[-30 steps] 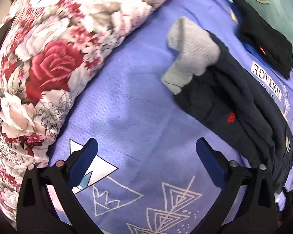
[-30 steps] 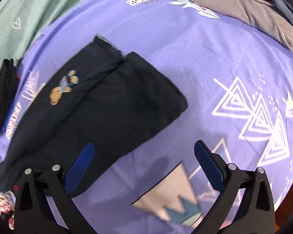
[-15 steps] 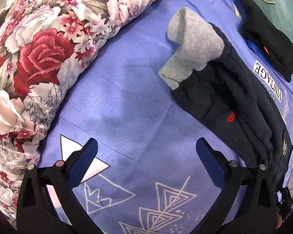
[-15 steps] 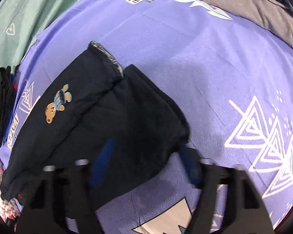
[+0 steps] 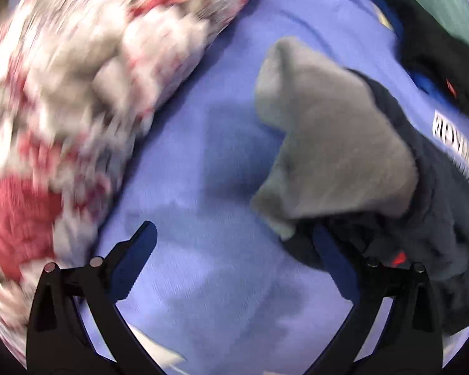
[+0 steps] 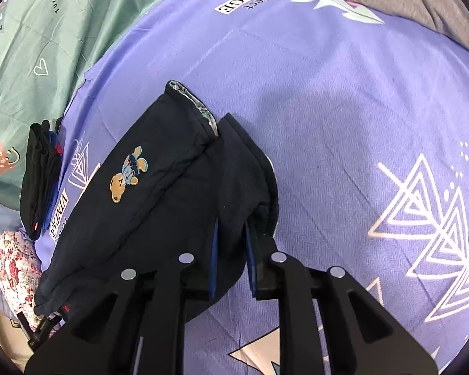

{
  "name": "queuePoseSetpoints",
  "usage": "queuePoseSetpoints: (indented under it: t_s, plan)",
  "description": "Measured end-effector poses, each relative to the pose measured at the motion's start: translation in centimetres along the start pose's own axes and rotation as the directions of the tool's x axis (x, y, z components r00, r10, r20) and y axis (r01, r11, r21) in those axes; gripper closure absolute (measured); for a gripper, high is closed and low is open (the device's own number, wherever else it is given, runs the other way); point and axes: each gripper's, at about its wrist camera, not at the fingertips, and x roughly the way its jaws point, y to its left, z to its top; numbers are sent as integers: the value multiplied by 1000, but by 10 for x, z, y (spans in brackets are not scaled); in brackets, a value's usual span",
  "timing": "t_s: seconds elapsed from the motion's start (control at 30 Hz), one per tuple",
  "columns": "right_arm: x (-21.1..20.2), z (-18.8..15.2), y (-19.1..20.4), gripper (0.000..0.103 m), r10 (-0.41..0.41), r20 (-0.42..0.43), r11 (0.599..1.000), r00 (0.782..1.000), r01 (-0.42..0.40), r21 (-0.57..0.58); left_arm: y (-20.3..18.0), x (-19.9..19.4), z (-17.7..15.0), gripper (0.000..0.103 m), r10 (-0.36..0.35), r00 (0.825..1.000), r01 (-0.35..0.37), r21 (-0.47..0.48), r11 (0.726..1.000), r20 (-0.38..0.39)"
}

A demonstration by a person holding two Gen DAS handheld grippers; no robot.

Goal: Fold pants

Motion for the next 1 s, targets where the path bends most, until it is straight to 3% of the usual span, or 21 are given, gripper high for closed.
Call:
queuePoseSetpoints:
  t_s: [0.07,0.2,0.27,0.3,0.33,0.47,0.57,0.6,0.63,0.67,0.73,0.77,0.9,1.0]
  plan:
    - [2,-1,2,78,-13,-3,1000,1000,13,-6,-8,4,5,4,-2,1000,1,53,999,20]
    - [3,-5,8,63,-43,4,999,999,43,-29,-25,18,14,30,-70,997,64,163,984,34]
    - [4,-7,11,43,-49,8,998,999,49,-34,-38,21,16,39,-89,994,72,237,969,60]
    - [3,-7,12,42,-49,13,998,999,50,-32,-44,20,18,56,-112,992,91,274,957,63]
    - [2,-8,13,40,-51,17,998,999,51,-33,-50,19,19,64,-135,989,114,297,948,53]
    - [5,-9,18,36,-69,10,997,998,70,-40,-58,20,26,70,-132,990,113,296,948,45]
    - [9,-8,13,36,-60,1,998,998,60,-3,-46,11,30,72,-175,984,164,227,960,30]
    - [11,-6,12,37,-51,-4,999,999,51,5,-43,8,34,72,-202,979,193,193,962,26]
    - [13,-5,12,46,-43,-6,999,999,43,5,-39,5,37,73,-231,973,224,161,961,22]
    - [16,-3,12,69,-44,0,999,999,44,-1,-35,2,39,74,-260,965,255,133,958,22]
    - [19,1,9,89,-63,7,998,998,63,21,-28,-4,44,75,-314,949,310,94,946,33]
    - [17,3,6,93,-52,12,998,999,51,47,-27,-9,44,75,-327,944,323,84,943,37]
    - [-4,8,12,96,-11,49,999,999,9,33,-5,-30,36,75,-400,916,399,20,917,35]
    - [-39,13,22,97,11,85,999,996,-8,-42,8,-62,33,76,-446,891,441,68,895,87]
